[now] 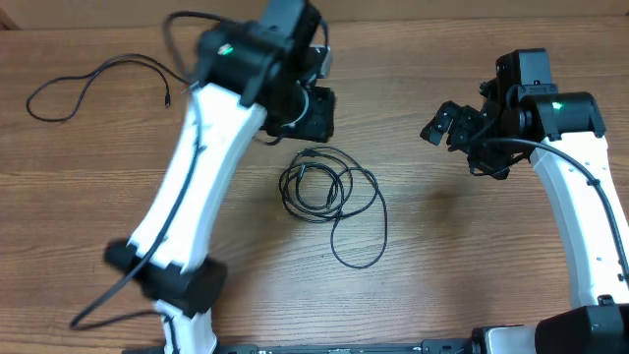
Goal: Untangle cables
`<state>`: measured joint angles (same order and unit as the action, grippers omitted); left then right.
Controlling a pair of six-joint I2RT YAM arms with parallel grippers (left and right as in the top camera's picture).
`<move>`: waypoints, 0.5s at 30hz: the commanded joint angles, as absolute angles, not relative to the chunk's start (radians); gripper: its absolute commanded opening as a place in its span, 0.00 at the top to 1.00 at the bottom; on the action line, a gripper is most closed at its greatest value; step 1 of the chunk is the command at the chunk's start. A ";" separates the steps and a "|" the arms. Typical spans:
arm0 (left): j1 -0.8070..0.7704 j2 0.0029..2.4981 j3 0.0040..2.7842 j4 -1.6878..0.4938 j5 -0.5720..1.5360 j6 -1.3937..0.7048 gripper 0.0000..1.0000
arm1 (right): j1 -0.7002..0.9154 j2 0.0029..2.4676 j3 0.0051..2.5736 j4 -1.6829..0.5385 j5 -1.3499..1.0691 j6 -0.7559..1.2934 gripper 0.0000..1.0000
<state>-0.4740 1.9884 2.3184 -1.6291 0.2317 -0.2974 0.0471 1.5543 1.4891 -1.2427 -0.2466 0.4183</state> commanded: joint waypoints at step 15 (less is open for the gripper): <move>-0.483 2.468 2.314 -1.468 0.237 -0.905 0.00 | 0.044 1.555 1.492 -1.240 -0.236 0.422 0.00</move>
